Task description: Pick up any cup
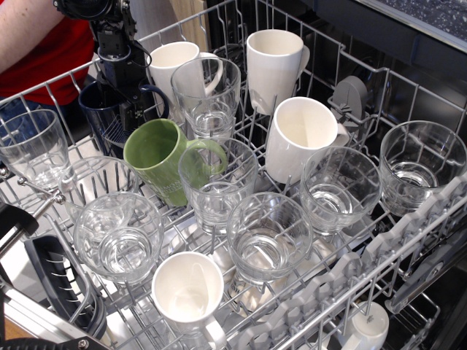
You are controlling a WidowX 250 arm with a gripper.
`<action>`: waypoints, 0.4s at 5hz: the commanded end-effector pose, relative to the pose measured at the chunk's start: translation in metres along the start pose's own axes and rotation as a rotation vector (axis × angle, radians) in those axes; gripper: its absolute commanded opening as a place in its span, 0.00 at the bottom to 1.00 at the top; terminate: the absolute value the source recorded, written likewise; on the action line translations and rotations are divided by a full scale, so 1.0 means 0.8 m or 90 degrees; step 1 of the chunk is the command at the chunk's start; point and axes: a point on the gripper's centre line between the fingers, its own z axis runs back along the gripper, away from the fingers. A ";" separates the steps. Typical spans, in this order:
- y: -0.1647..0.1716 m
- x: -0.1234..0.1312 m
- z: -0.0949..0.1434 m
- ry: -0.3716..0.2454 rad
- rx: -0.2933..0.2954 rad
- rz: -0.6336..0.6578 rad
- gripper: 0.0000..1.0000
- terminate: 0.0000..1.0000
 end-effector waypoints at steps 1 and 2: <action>0.021 0.010 0.002 -0.044 0.046 0.012 0.00 0.00; 0.017 0.009 0.002 -0.046 0.035 0.022 0.00 0.00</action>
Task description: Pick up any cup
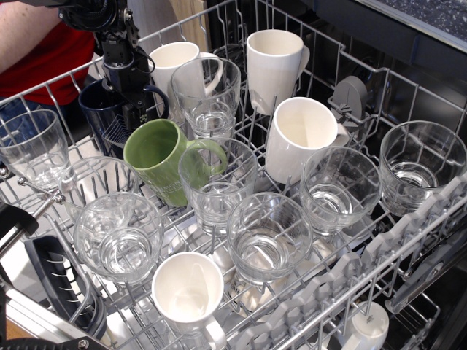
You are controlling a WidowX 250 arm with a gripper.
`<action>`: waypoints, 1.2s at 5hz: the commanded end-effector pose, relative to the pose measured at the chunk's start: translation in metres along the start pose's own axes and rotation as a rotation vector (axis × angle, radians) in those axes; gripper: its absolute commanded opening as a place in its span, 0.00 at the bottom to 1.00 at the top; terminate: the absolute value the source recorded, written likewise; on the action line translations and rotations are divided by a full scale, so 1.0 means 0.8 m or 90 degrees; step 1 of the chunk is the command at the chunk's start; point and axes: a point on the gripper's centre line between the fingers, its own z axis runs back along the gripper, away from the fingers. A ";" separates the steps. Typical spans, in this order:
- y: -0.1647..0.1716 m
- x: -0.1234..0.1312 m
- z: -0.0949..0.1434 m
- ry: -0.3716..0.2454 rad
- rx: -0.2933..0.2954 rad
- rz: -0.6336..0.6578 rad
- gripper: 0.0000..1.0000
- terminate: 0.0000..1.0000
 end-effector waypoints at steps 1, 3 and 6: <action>0.020 0.002 0.031 -0.019 0.002 0.022 0.00 0.00; 0.028 0.009 0.060 -0.032 -0.013 0.031 0.00 0.00; 0.056 0.028 0.158 -0.070 0.007 0.054 0.00 0.00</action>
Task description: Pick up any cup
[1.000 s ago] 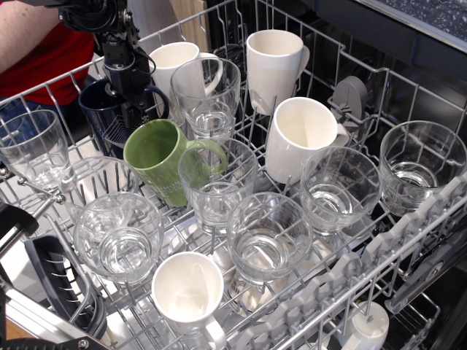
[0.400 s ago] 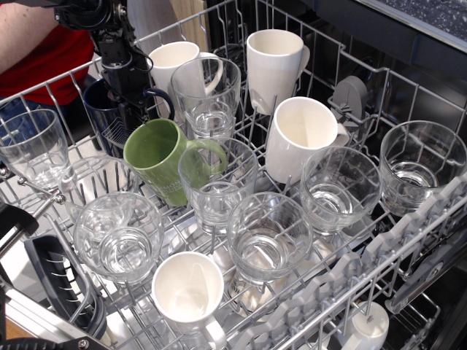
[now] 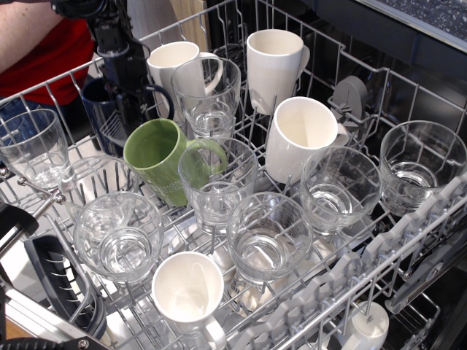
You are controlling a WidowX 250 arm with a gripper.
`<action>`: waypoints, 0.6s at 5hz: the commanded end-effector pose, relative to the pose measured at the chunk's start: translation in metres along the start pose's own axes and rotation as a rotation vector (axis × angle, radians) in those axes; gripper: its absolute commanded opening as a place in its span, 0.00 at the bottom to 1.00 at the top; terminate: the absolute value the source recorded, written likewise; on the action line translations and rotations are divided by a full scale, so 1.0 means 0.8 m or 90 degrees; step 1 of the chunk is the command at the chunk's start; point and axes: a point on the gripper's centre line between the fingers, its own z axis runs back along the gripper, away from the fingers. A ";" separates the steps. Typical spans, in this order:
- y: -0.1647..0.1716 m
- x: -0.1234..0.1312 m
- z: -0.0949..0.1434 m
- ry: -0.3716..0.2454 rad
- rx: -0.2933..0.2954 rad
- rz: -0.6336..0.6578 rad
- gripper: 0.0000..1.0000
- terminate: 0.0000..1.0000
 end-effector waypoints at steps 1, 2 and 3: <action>0.034 0.028 0.172 -0.106 0.128 -0.006 0.00 0.00; 0.023 0.020 0.203 -0.103 0.137 -0.029 0.00 0.00; 0.010 0.008 0.225 -0.096 0.149 -0.045 0.00 0.00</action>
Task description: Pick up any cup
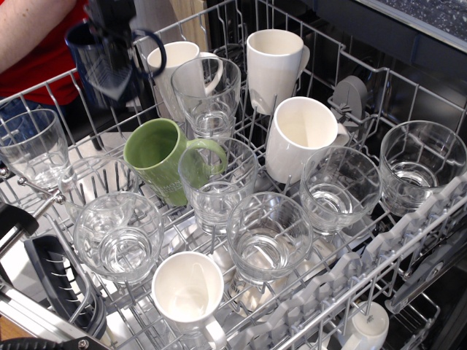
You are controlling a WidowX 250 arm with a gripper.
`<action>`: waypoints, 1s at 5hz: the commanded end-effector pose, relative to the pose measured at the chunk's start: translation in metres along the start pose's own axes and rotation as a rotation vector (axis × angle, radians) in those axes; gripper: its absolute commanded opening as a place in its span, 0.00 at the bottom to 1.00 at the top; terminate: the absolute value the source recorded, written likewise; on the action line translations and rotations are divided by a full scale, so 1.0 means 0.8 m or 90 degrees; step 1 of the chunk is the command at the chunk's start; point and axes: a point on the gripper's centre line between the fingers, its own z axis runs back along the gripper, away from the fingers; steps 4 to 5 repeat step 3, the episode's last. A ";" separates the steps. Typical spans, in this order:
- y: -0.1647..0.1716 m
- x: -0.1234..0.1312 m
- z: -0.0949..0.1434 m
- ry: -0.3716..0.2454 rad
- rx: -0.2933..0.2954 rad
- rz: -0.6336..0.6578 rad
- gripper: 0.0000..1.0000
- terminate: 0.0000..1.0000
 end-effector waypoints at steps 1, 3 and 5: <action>0.004 -0.003 0.135 -0.023 0.070 -0.043 0.00 0.00; 0.003 0.006 0.156 -0.029 0.065 -0.062 0.00 1.00; 0.003 0.006 0.156 -0.029 0.065 -0.062 0.00 1.00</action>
